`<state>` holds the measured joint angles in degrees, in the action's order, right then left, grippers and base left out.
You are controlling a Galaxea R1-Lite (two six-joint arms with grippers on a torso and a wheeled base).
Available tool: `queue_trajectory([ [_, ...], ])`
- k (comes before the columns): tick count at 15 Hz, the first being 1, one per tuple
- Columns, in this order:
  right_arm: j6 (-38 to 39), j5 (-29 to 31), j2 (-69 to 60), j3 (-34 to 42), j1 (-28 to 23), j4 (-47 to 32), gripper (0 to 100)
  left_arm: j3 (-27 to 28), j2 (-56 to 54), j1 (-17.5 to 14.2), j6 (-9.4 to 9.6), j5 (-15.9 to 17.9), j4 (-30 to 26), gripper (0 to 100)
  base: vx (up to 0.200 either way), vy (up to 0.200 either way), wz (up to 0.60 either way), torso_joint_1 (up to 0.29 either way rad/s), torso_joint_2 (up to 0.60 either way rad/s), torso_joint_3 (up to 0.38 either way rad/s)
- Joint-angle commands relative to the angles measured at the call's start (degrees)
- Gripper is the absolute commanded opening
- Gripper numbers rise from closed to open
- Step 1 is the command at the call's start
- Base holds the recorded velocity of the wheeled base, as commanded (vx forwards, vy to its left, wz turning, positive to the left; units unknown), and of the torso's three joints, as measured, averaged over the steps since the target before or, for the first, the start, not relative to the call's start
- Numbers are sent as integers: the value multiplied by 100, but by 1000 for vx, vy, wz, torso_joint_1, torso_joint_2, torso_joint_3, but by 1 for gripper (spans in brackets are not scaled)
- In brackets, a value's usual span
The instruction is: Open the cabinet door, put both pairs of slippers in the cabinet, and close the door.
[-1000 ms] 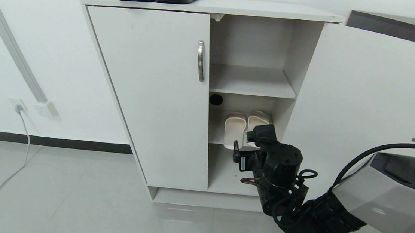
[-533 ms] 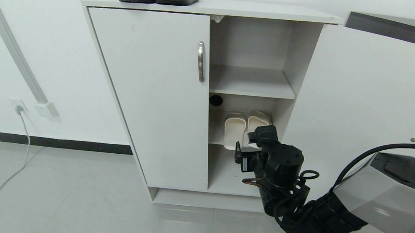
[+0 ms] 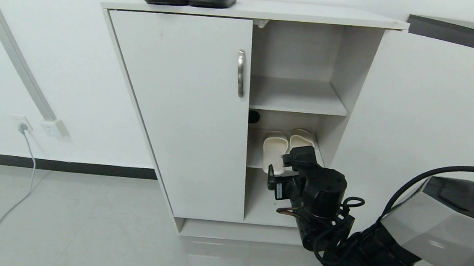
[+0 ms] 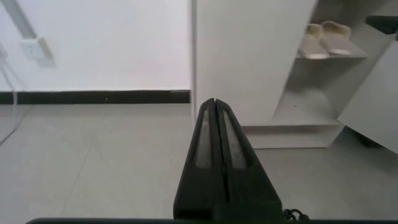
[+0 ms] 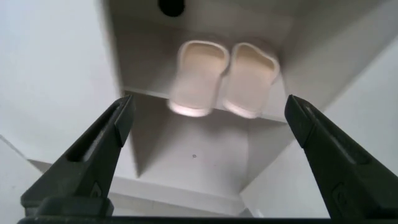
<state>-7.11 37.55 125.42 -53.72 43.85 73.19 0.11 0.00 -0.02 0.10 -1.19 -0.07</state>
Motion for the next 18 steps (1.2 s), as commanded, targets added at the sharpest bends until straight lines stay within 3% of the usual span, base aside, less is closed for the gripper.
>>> queue_trajectory([
  [1,-1,-2,9,11,-8,-7,100,-2,9,-6,-1,-4,-1,0,0,200,0,-2,-2,7],
  [14,-221,-547,18,415,1,406,100,-2,9,-6,-10,-12,-1,0,0,200,0,1,2,3],
  [18,-326,-547,115,415,-8,591,100,-2,9,-6,-1,-21,-1,0,0,0,0,0,0,0],
])
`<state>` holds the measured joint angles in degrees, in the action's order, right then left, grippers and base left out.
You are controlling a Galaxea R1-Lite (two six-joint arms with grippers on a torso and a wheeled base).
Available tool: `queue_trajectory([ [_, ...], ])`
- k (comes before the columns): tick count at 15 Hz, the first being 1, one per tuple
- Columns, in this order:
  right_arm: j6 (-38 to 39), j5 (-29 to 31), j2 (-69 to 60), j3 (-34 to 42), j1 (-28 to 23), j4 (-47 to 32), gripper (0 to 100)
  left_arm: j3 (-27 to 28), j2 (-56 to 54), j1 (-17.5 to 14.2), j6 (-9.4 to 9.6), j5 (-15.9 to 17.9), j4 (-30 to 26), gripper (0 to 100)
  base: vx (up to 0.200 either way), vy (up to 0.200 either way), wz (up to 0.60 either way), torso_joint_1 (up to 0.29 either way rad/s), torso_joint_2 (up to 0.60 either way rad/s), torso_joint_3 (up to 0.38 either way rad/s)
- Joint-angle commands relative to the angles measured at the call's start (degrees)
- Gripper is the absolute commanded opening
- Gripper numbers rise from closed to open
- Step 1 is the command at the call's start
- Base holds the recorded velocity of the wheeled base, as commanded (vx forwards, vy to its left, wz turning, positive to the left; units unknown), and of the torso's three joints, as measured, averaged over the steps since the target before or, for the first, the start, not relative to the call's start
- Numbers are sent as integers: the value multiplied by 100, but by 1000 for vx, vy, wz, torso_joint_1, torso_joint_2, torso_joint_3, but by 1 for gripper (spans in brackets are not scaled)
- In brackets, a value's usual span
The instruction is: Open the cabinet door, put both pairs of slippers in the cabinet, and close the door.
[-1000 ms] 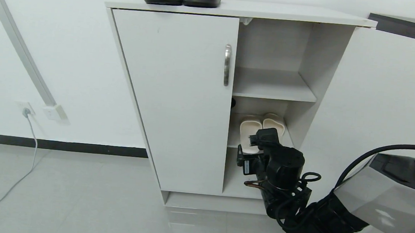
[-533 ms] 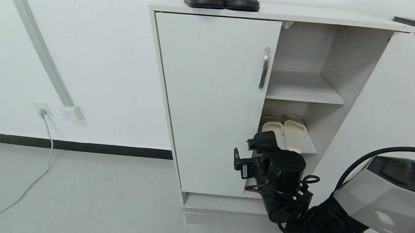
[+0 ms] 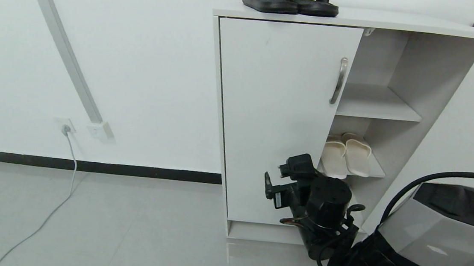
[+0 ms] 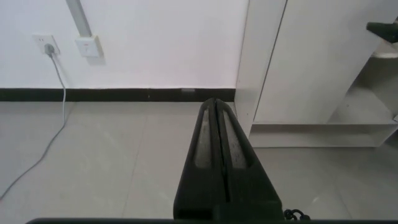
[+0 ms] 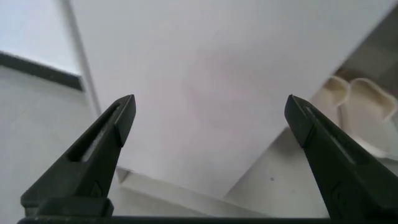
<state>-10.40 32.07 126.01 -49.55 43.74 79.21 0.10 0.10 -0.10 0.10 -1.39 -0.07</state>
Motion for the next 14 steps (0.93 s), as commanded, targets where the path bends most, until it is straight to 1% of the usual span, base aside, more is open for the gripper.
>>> queue_trajectory([
  [1,-32,1,81,16,3,77,100,-1,-1,1,-1,7,-1,0,0,0,0,0,0,0],
  [3,-59,-78,99,51,3,173,100,-1,-1,1,-1,-2,-1,0,0,0,0,0,0,0],
  [14,-59,-70,108,51,3,182,100,-1,-1,1,-1,7,-1,0,0,0,0,1,-11,-10],
])
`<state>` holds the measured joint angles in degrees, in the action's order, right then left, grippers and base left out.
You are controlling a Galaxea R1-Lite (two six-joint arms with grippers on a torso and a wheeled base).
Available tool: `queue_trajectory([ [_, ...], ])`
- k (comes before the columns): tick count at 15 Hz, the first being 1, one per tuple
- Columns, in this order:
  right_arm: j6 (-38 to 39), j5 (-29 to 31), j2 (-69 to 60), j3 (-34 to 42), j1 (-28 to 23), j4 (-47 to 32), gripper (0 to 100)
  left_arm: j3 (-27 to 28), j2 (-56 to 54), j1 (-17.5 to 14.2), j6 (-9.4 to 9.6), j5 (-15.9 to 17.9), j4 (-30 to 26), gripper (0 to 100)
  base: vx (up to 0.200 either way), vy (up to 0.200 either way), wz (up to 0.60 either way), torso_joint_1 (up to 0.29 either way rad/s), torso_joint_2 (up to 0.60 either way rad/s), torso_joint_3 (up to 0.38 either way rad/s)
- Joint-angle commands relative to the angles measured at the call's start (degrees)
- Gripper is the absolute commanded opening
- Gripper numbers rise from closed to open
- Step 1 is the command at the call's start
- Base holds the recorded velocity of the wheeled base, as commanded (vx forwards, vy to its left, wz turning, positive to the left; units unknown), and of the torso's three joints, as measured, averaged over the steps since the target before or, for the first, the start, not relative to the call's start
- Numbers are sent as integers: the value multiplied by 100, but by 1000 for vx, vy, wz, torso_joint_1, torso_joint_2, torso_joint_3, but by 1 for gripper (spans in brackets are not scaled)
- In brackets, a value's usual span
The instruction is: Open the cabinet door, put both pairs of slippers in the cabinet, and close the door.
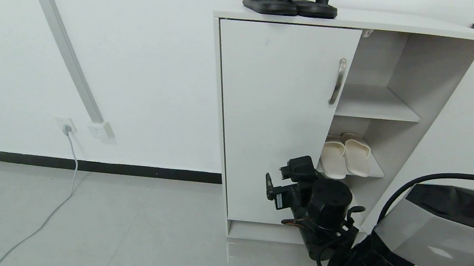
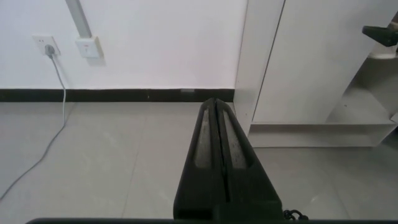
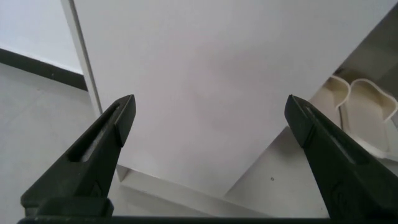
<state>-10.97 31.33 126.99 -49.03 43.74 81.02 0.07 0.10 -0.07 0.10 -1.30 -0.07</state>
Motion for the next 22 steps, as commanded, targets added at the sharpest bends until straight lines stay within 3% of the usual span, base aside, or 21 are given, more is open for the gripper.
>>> queue_trajectory([
  [1,-1,5,10,-1,3,2,100,1,-1,-1,-1,-1,-1,0,0,0,0,-2,-246,-256],
  [9,-1,-4,1,-54,12,10,100,1,-1,-1,-1,-1,-1,0,0,0,0,57,-412,-355],
  [22,-1,5,-78,34,-6,54,100,1,-1,-1,-10,-1,-1,0,0,0,0,169,-483,-319],
])
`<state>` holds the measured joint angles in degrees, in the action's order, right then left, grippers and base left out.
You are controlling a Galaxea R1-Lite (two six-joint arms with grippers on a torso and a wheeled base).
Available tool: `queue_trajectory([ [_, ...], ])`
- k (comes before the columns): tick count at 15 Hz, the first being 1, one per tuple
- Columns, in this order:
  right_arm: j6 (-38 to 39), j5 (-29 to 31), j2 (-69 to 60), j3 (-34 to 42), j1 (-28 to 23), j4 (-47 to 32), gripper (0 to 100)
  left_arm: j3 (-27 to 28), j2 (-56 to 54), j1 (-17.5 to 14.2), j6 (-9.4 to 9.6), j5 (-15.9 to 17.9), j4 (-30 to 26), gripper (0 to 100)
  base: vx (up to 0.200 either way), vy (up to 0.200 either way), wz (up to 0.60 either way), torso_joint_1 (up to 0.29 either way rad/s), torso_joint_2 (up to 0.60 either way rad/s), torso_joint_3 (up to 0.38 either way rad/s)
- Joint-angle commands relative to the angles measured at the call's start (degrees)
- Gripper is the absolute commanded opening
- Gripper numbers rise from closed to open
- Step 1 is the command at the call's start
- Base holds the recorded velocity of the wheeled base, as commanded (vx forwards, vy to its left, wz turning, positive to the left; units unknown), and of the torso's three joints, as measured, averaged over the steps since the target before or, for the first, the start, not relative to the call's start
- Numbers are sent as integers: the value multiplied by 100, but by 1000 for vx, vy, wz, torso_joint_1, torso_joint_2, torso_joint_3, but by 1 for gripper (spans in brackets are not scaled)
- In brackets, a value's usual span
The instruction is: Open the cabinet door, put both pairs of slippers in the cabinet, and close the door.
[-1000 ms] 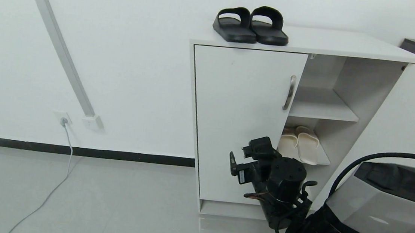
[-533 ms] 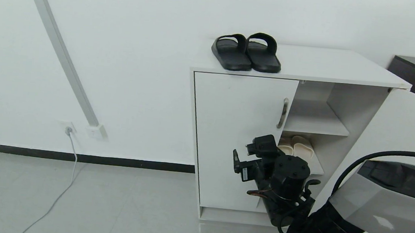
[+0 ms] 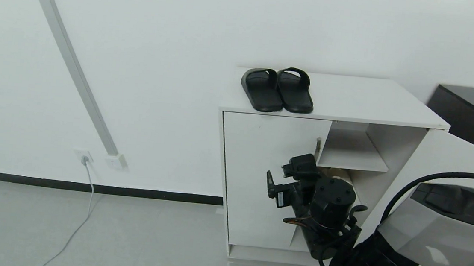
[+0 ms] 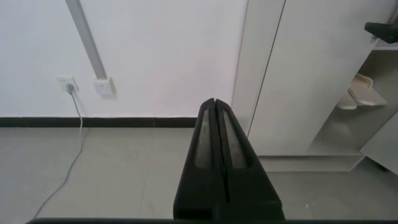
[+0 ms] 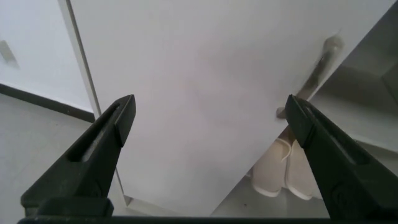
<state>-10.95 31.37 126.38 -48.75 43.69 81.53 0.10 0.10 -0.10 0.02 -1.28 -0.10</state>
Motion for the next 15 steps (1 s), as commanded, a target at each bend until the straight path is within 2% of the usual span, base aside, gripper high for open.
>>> queue_trajectory([
  [1,-4,1,-17,6,-1,3,100,-1,-1,1,-2,-4,1,0,0,0,0,203,-510,-310],
  [9,-4,-17,-17,41,-45,30,100,-1,-1,10,-2,-4,1,0,0,0,0,239,-552,-319],
  [12,-13,-289,1,59,-54,328,100,-1,-1,1,-2,-13,1,0,0,0,0,85,-188,-103],
  [15,-127,-307,-87,32,-133,346,100,-1,-1,1,6,-13,1,0,0,0,0,9,-22,-11],
])
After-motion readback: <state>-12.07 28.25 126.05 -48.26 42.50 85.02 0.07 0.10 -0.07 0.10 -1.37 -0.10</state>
